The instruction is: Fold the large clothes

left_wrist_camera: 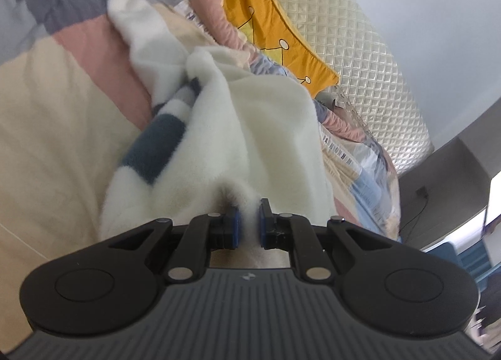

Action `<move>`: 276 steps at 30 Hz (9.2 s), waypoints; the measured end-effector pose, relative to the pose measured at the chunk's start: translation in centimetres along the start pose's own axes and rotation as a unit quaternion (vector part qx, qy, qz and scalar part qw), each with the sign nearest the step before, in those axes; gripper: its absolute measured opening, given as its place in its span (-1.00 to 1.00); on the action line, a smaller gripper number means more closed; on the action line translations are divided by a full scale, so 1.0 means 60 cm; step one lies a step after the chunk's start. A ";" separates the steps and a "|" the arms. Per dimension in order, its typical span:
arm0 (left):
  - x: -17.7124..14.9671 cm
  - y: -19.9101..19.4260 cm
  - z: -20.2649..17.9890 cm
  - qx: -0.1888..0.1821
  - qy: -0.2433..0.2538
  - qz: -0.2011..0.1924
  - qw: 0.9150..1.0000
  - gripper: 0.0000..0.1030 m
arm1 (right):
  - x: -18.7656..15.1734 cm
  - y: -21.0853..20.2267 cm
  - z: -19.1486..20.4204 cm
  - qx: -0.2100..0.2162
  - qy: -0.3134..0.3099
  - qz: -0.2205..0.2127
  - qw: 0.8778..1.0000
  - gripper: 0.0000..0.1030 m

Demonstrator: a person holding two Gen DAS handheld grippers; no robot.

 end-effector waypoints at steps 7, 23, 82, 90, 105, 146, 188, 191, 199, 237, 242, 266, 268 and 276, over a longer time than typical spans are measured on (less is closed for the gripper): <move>-0.001 0.024 0.028 -0.014 -0.021 0.009 1.000 -0.73 | 0.005 0.074 -0.079 -0.124 -0.002 -0.007 0.992 -0.27; -0.009 0.003 0.021 -0.029 -0.024 0.013 0.999 -0.73 | 0.051 0.072 -0.060 -0.064 0.036 -0.059 0.996 -0.65; -0.123 -0.096 0.041 -0.047 -0.184 0.002 0.982 -0.38 | 0.088 0.013 -0.105 0.206 0.241 -0.162 0.934 0.02; -0.131 -0.084 0.045 -0.078 -0.221 0.003 0.972 -0.22 | 0.082 -0.009 -0.113 0.185 0.274 -0.180 0.926 0.36; -0.138 -0.071 0.049 -0.046 -0.187 0.019 0.981 -0.26 | 0.018 -0.038 -0.151 0.130 0.358 -0.224 0.897 0.59; -0.210 -0.108 0.052 -0.008 -0.181 0.070 0.981 -0.34 | 0.036 -0.022 -0.128 -0.008 0.185 -0.200 0.962 -0.74; 0.003 -0.587 -0.217 -0.123 0.027 -0.141 0.982 -0.79 | 0.007 -0.227 0.313 0.095 -0.080 -0.206 0.971 -0.75; 0.054 -0.648 -0.282 -0.148 0.053 -0.176 0.972 -0.79 | 0.018 -0.270 0.394 0.093 -0.141 -0.236 0.957 -0.75; 0.169 -0.820 -0.474 -0.189 0.127 -0.245 0.942 -0.79 | 0.056 -0.393 0.593 0.123 -0.235 -0.271 0.925 -0.75; 0.218 0.140 -0.123 0.031 0.170 -0.045 0.984 -0.76 | 0.373 0.048 0.124 -0.116 -0.116 -0.161 0.973 -0.72; 0.194 0.284 -0.054 0.067 0.206 0.000 0.976 -0.74 | 0.405 0.149 0.001 -0.152 -0.113 -0.131 0.973 -0.72; 0.099 0.176 -0.051 0.082 0.228 0.049 0.969 0.18 | 0.314 0.098 -0.013 -0.155 -0.139 -0.101 0.973 0.44; 0.078 0.140 -0.067 0.080 0.241 0.044 0.966 0.18 | 0.288 0.067 0.009 -0.161 -0.157 -0.108 0.968 0.44; 0.032 -0.031 -0.152 0.051 0.264 0.001 0.963 0.18 | 0.192 -0.050 0.080 -0.189 -0.197 -0.140 0.952 0.44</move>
Point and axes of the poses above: each gripper's, at about its wrist camera, not at the fingertips, and y roughly the way its jaws point, z to its left, x to its top, the point moved 9 cm from there along y, roughly the way its jaws point, and after that the axes turned 8 degrees about y, right-handed, at the moved point
